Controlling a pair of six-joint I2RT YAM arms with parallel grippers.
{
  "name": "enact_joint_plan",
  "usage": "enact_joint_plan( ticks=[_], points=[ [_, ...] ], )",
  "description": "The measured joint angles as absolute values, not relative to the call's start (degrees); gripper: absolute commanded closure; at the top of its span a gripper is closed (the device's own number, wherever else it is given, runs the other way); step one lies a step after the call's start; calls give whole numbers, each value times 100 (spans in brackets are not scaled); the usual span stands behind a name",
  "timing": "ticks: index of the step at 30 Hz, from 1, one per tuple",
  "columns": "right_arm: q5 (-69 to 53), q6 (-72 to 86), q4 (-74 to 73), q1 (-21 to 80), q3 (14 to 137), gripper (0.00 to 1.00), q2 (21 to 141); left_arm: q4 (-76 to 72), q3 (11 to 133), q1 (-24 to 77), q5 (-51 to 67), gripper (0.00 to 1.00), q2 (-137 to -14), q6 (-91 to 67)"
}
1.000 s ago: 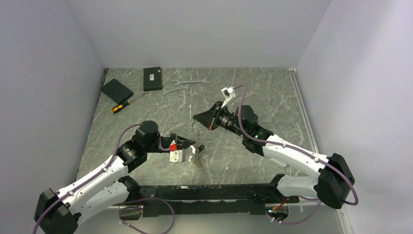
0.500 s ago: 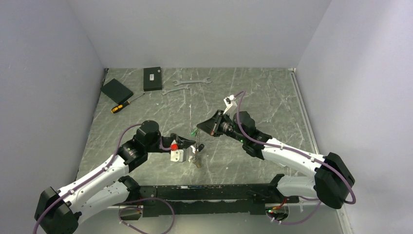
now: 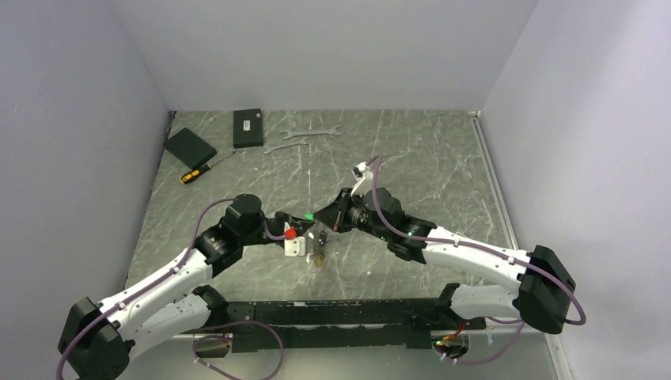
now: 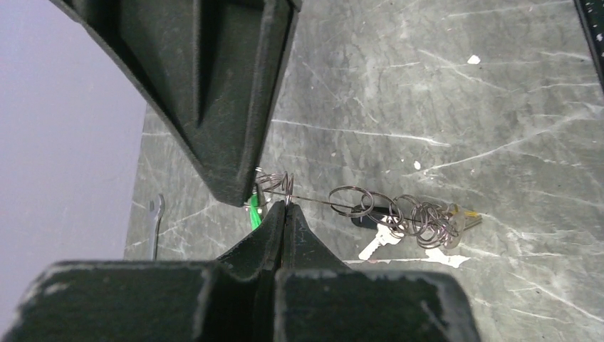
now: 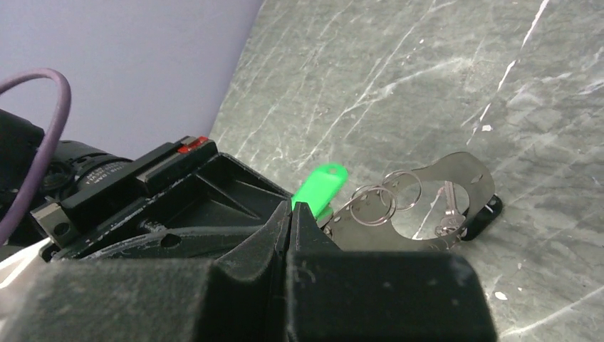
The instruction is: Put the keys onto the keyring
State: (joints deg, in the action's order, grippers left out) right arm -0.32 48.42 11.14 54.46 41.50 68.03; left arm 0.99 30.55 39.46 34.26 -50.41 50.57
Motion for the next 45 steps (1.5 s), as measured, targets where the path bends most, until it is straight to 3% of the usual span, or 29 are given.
enact_joint_plan(
  ticks=[24, 45],
  points=[
    [1004, 4458, 624, 5964, 4484, 100, 6923, 19, 3087, 3946, 3157, 100, -5127, 5072],
    [1216, 4200, 445, 5994, 4504, 100, 6928, 27, 3087, 3946, 3155, 100, -5105, 5072]
  ],
)
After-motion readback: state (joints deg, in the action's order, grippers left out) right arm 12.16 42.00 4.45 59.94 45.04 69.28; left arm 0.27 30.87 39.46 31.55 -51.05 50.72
